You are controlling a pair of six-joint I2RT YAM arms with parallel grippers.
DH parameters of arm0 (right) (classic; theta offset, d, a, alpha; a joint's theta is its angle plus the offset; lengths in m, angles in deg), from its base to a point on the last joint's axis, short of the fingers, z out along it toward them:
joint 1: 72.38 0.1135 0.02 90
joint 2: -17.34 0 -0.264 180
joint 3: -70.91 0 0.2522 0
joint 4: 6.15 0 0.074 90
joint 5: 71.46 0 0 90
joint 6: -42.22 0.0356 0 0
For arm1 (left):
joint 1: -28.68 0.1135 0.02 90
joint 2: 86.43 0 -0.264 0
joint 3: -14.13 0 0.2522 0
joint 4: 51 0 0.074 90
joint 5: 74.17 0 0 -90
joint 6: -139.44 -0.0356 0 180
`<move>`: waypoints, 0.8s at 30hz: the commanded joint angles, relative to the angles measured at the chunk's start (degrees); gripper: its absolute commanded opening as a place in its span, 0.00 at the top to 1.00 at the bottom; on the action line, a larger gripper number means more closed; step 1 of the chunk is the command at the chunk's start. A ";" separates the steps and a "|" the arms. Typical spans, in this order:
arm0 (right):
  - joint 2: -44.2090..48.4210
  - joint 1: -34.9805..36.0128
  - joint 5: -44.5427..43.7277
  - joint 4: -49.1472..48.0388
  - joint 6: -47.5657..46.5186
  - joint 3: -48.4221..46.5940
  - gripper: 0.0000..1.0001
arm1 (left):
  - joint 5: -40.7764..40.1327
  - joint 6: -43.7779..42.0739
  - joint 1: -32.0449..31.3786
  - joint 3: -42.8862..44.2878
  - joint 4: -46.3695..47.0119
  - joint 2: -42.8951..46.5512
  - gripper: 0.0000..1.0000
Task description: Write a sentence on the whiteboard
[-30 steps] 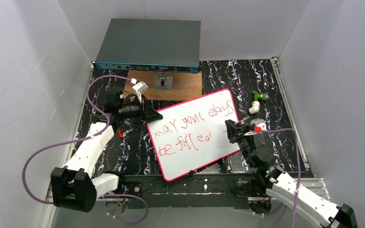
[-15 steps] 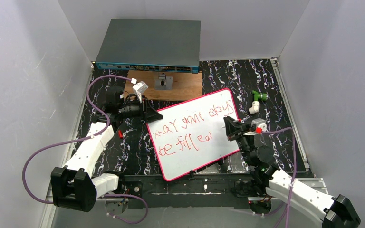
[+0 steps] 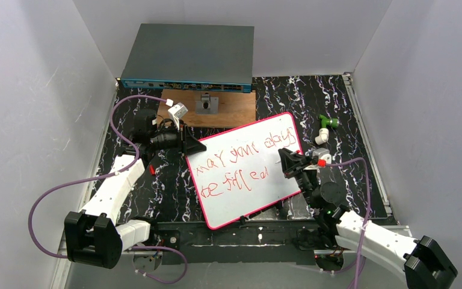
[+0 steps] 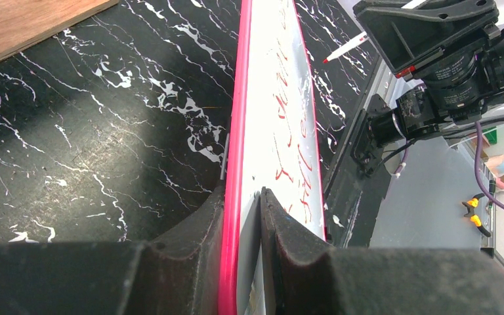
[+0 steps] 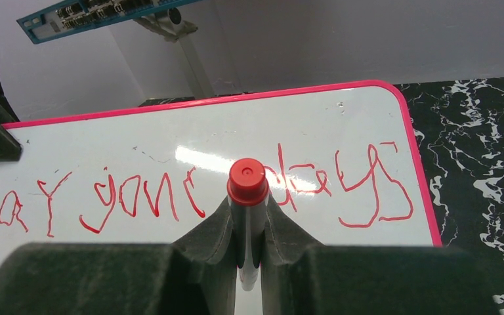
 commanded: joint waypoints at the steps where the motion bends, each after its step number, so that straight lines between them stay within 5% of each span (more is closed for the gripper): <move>1: 0.06 0.01 0.25 -3.93 0.53 -2.92 0.99 | -5.70 -5.53 -0.50 -0.20 0.86 0.45 1.00; 19: 10.73 0.05 -7.04 23.81 7.95 -10.14 0.99 | -8.59 -6.34 -0.50 -1.35 0.62 2.42 1.00; 24: 11.38 -0.02 -15.72 44.34 19.91 -19.02 0.64 | -9.43 -6.39 -0.58 -1.46 0.46 2.99 1.00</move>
